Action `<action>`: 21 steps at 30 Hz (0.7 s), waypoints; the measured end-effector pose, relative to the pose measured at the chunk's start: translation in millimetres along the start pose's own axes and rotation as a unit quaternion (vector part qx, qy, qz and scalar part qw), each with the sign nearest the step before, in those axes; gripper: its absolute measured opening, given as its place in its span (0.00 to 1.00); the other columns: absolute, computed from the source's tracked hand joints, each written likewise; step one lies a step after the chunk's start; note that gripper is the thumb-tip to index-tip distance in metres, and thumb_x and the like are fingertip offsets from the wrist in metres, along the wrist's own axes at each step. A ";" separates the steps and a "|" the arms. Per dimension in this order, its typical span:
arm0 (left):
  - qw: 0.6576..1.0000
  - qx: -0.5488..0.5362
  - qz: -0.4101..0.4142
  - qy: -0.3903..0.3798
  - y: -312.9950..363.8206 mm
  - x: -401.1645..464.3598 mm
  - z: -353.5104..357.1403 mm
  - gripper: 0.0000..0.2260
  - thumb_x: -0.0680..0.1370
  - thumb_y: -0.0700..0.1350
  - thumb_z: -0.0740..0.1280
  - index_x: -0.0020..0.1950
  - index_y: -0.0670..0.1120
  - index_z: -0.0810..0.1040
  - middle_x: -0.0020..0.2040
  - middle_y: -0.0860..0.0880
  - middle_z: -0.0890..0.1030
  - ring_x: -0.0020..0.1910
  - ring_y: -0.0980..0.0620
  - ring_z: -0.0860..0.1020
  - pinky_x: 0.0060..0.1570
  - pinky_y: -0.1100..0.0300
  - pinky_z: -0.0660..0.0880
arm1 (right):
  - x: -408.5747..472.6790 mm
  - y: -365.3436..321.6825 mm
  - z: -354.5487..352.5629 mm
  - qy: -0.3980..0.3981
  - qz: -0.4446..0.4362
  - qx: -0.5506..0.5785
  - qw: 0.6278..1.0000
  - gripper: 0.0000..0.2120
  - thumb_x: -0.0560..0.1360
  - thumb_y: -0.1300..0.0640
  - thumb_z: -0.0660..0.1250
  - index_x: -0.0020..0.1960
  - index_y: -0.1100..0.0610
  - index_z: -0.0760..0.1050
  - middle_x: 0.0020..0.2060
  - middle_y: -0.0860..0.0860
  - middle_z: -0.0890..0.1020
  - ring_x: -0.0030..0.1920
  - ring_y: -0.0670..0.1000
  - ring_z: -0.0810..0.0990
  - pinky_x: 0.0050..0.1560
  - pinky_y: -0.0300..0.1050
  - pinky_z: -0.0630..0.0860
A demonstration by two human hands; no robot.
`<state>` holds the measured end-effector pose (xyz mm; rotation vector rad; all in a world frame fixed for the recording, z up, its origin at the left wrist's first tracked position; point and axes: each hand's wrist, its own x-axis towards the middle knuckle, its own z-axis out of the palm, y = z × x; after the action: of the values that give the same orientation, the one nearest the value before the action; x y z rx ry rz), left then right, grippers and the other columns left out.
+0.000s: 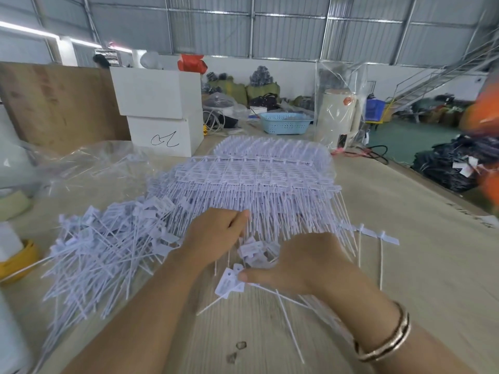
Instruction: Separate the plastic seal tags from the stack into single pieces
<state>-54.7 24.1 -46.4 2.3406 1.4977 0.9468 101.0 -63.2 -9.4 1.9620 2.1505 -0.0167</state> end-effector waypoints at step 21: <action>0.922 -0.318 -0.128 0.182 24.0 -3.9 26.3 0.16 0.81 0.46 0.56 0.38 0.52 0.78 0.30 0.55 0.74 0.27 0.63 0.70 0.31 0.65 0.66 | 25.4 -13.9 7.1 0.035 0.053 0.313 0.948 0.40 0.69 0.29 0.58 0.67 0.58 0.62 0.53 0.54 0.77 0.53 0.56 0.77 0.55 0.52 0.74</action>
<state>-21.9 13.9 -56.6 1.5306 1.2926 1.5637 86.5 -40.8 -22.8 2.4282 2.2638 -0.7045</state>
